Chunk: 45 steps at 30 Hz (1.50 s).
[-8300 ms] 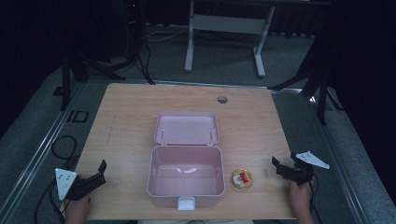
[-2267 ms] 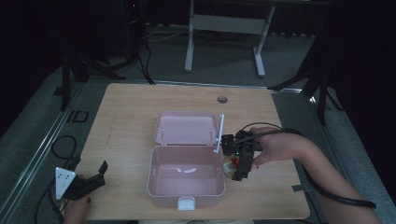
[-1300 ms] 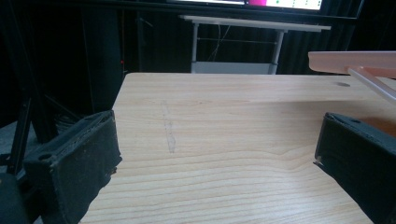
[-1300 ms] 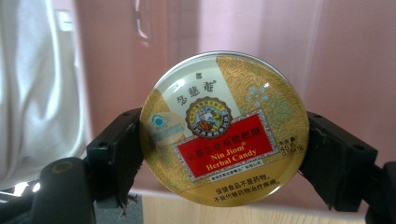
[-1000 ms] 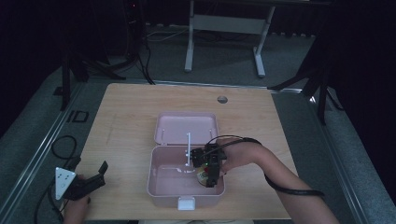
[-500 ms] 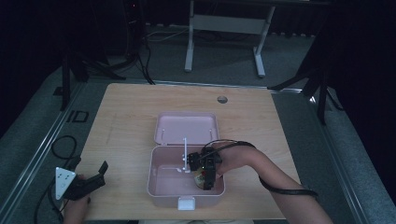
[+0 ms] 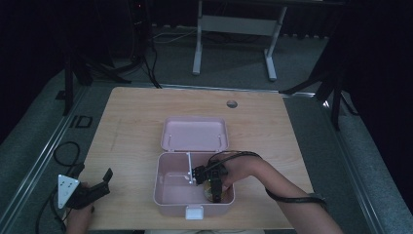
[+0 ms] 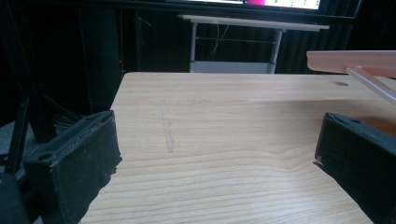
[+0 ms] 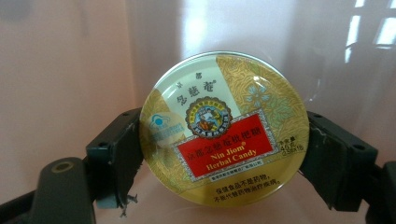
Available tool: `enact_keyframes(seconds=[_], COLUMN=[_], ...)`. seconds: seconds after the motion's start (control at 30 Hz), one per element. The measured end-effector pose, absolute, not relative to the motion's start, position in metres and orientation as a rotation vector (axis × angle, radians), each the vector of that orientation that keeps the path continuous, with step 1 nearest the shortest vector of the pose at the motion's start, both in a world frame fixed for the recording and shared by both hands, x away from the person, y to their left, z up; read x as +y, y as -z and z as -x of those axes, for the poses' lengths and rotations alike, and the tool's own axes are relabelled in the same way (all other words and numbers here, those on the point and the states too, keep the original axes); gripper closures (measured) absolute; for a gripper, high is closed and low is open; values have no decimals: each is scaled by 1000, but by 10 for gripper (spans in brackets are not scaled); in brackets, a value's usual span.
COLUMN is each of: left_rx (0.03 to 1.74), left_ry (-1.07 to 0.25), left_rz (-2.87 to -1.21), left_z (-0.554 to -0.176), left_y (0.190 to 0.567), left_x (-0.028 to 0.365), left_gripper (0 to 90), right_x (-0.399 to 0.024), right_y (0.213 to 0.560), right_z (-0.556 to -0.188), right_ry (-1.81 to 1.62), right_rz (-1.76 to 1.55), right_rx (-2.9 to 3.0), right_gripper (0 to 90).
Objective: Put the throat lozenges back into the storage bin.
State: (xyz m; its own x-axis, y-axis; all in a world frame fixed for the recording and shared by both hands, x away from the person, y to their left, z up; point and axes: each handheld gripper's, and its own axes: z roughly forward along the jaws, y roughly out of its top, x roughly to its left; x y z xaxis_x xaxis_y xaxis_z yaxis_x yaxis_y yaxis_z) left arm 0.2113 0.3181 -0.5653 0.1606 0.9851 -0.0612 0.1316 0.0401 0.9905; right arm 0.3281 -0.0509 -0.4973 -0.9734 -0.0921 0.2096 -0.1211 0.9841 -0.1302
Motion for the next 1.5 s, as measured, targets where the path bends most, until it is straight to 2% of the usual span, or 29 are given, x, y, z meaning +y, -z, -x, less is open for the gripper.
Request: enact_keyframes(seconds=[0.63, 0.87, 1.2, 1.33, 1.5], left_rx=[1200, 1200, 1201, 1201, 1202], left_ry=[-986, -987, -989, -989, -989], left_rz=[-1339, -1338, -1335, -1337, -1340], left_z=[-211, -211, -211, -211, -211], left_y=[565, 565, 565, 565, 565], left_x=[318, 318, 318, 318, 318], left_gripper=[3, 3, 3, 3, 3], right_x=[-52, -66, -123, -152, -187], right_y=[487, 443, 387, 382, 393], right_z=[-329, -325, -320, -325, -332], right_ry=[-171, 38, 400, 472, 539], right_rz=[-132, -123, -65, 33, 143], right_rx=[-2959, -2975, -3023, -3049, -3051], right_gripper=[158, 129, 125, 125, 125])
